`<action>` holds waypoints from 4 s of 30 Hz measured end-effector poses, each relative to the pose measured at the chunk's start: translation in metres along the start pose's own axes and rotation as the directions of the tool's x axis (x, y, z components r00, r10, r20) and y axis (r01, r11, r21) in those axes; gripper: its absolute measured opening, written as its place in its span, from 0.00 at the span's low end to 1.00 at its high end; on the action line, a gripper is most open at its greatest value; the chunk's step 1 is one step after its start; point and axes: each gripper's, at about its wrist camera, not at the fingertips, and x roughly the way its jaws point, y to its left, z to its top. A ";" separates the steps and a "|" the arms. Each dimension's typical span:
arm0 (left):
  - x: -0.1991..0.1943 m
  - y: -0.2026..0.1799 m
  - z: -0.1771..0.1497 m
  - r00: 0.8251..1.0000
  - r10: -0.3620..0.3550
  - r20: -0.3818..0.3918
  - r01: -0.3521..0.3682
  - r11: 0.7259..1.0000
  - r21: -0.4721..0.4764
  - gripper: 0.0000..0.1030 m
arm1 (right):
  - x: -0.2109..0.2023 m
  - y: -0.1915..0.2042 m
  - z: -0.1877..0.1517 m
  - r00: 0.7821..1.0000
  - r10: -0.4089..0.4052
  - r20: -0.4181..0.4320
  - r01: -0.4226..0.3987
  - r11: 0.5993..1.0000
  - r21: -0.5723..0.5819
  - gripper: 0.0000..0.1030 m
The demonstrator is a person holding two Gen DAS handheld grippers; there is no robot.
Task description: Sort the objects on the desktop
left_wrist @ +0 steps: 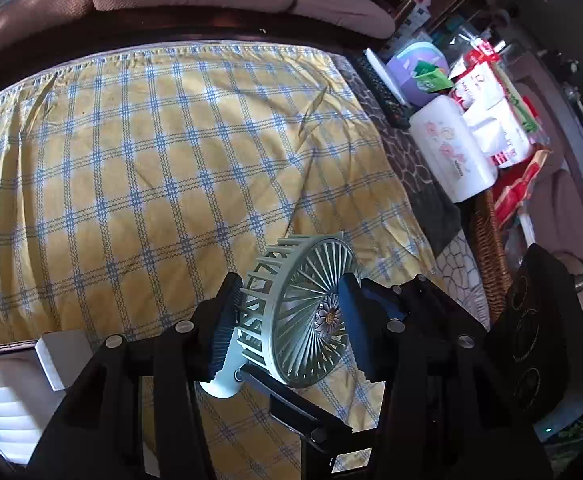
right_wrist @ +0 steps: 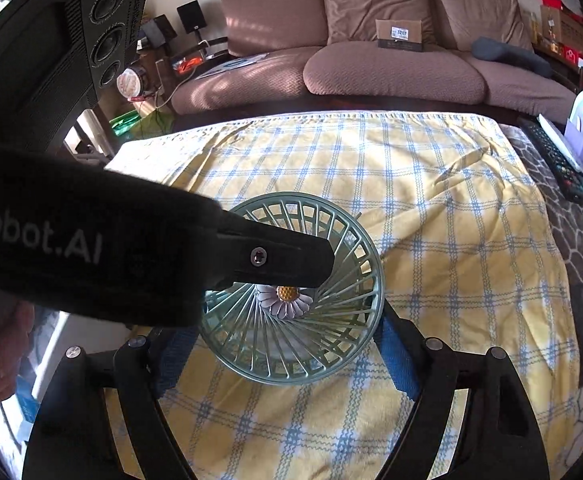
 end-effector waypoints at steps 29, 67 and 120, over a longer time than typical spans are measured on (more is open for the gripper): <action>-0.152 0.167 -0.147 0.983 -0.035 0.182 0.082 0.963 -0.258 0.61 | 0.032 0.213 -0.018 0.959 0.028 -0.281 -0.078 0.983 -0.168 0.81; -0.194 0.097 -0.263 0.871 0.437 0.223 -0.402 0.896 -0.186 1.00 | -0.044 0.214 -0.063 0.980 -0.079 -0.183 0.057 0.990 -0.125 1.00; -0.098 -0.008 -0.208 0.867 0.286 0.409 -0.258 0.958 -0.123 1.00 | -0.077 -0.018 -0.085 0.958 -0.283 -0.051 0.287 0.953 0.103 1.00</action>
